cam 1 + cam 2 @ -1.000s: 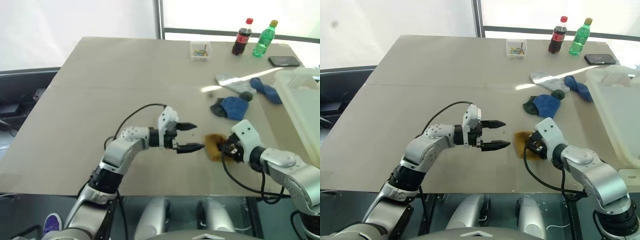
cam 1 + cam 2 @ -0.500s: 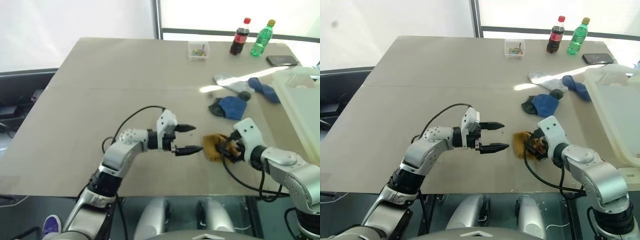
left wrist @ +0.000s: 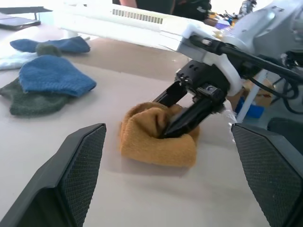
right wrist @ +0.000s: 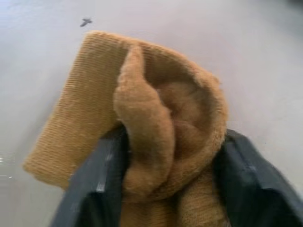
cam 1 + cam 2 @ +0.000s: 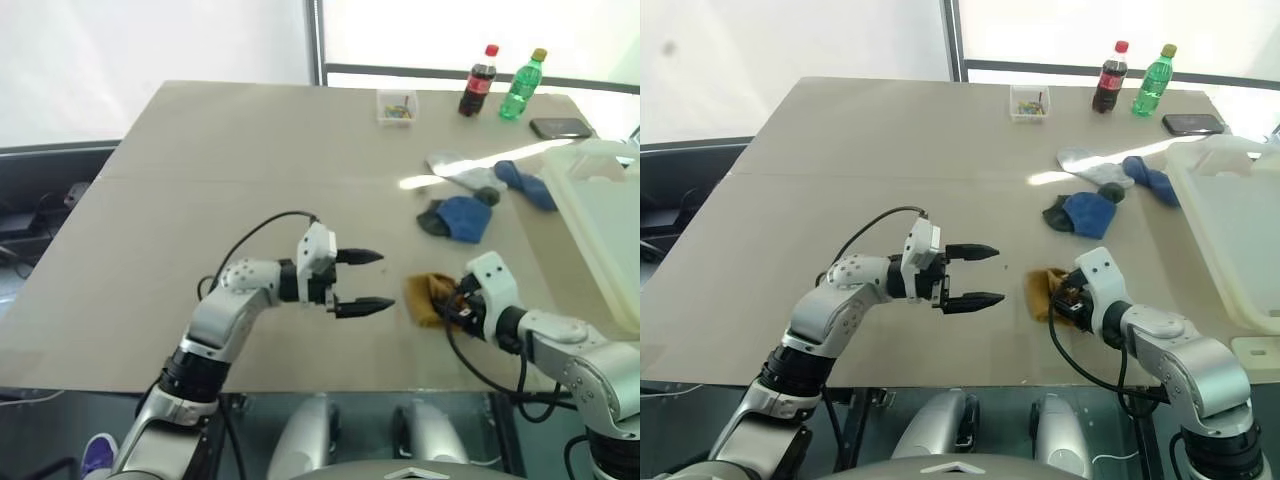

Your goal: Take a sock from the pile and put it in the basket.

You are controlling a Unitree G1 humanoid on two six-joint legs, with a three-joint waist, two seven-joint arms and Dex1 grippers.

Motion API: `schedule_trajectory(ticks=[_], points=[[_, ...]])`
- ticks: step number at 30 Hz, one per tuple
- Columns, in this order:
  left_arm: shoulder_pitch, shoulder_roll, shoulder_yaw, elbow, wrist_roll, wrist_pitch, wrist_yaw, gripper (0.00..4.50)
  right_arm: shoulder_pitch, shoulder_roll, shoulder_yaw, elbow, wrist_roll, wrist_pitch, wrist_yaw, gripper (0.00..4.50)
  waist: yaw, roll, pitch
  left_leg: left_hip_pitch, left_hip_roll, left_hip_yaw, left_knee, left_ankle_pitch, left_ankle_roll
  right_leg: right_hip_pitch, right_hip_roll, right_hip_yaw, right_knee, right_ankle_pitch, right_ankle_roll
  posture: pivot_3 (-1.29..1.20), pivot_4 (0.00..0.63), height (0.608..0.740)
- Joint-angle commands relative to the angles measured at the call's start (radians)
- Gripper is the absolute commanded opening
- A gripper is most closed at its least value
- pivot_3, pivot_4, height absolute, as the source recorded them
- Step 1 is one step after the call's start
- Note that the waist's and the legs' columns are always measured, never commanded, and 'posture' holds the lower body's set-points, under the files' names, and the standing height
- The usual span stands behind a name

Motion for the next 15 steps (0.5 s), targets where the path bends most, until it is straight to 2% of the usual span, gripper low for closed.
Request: schedule_trajectory(ticks=[1,3,7,10,13,15], points=[[0.008,0.011,0.011,-0.044,-0.004,-0.044,-0.029,4.50,0.068,-0.006,0.051,0.119,0.002,0.044,0.012,0.78,0.000,-0.001,-0.002,0.000,0.000,0.000,0.000,0.000,0.000,0.001,0.000,-0.001,-0.002,0.000,0.000,0.00,0.150,0.729],[0.008,0.015,0.015,-0.041,-0.010,-0.050,-0.036,4.50,0.056,0.020,0.006,0.125,0.027,0.038,0.020,0.07,0.000,-0.004,-0.004,0.000,0.000,-0.001,0.000,0.000,0.000,0.001,-0.002,-0.001,-0.002,0.000,0.000,0.00,0.150,0.729],[0.004,0.010,0.019,-0.042,-0.018,-0.069,-0.050,4.50,0.005,0.131,-0.172,0.111,0.134,0.034,0.027,0.03,-0.001,-0.004,-0.004,0.000,0.000,-0.002,0.000,0.000,0.000,0.001,-0.006,0.001,-0.002,0.000,0.000,0.00,0.150,0.729],[0.005,-0.016,0.016,-0.045,-0.022,-0.080,-0.035,4.50,-0.074,0.204,-0.334,0.114,0.226,0.023,0.008,0.03,-0.004,0.003,0.001,-0.001,0.001,-0.001,0.000,0.000,0.000,0.000,-0.005,0.003,-0.002,0.001,0.000,0.00,0.150,0.729],[0.005,-0.038,0.007,-0.047,-0.016,-0.085,-0.022,4.50,-0.130,0.225,-0.419,0.120,0.280,0.021,-0.014,0.03,-0.002,0.010,0.005,-0.003,0.000,0.000,0.000,0.000,0.000,-0.002,-0.006,0.004,-0.001,0.001,0.000,0.00,0.150,0.729],[-0.011,-0.082,0.006,-0.046,-0.023,-0.076,0.015,4.50,-0.227,0.230,-0.521,0.143,0.320,0.003,-0.070,0.03,-0.001,0.012,0.007,-0.003,0.000,0.001,-0.001,0.000,0.000,-0.002,-0.005,0.004,-0.001,0.001,0.000,0.00,0.150,0.729]])
